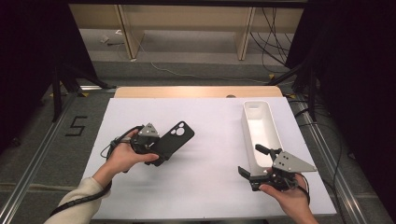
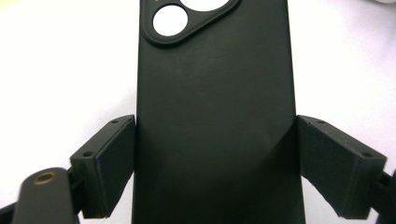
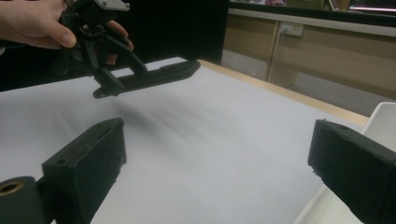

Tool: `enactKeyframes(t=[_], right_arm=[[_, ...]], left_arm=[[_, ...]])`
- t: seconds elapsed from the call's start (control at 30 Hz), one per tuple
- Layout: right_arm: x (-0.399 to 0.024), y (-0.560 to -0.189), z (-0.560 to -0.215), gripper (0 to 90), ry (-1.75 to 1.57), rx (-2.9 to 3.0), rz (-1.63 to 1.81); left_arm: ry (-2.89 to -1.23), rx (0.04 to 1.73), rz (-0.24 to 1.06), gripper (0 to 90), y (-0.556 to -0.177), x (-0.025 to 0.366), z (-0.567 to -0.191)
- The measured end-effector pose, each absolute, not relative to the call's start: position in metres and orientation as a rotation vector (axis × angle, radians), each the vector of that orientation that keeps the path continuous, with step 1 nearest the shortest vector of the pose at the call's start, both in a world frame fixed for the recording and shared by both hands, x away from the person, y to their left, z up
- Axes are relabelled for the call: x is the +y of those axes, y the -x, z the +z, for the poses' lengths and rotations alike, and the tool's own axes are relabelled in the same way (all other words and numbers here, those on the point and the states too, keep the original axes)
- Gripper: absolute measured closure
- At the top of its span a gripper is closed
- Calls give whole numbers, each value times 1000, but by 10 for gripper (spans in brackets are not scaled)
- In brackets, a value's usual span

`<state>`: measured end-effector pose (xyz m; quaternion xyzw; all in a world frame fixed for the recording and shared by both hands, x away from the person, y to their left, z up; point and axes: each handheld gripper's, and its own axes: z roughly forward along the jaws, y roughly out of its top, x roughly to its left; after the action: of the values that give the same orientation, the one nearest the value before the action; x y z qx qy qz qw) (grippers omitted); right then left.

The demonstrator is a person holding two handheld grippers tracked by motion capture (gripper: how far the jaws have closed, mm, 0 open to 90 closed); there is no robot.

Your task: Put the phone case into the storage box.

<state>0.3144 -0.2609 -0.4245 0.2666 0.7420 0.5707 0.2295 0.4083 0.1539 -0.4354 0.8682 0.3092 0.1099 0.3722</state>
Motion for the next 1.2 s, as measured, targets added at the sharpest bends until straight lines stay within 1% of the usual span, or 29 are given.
enactKeyframes(t=[0.13, 0.47, 0.7, 1.0, 1.2], right_arm=[[-260, -316, -426, 55, -734, 2048, 1569], [-260, -317, -426, 55, -739, 2040, 1568], [-260, -317, -426, 55, -741, 2036, 1574], [-260, -318, -425, 55, -748, 2033, 1579], [-258, -320, -425, 55, -749, 2031, 1584]], left_arm=[[-2174, 831, 306, 152, -405, 152, -434], [-2071, 836, 345, 151, -395, 143, -433], [-2074, 810, 339, 152, -391, 136, -435], [-2026, 793, 361, 152, -383, 124, -432], [-2026, 785, 365, 152, -379, 118, -434]])
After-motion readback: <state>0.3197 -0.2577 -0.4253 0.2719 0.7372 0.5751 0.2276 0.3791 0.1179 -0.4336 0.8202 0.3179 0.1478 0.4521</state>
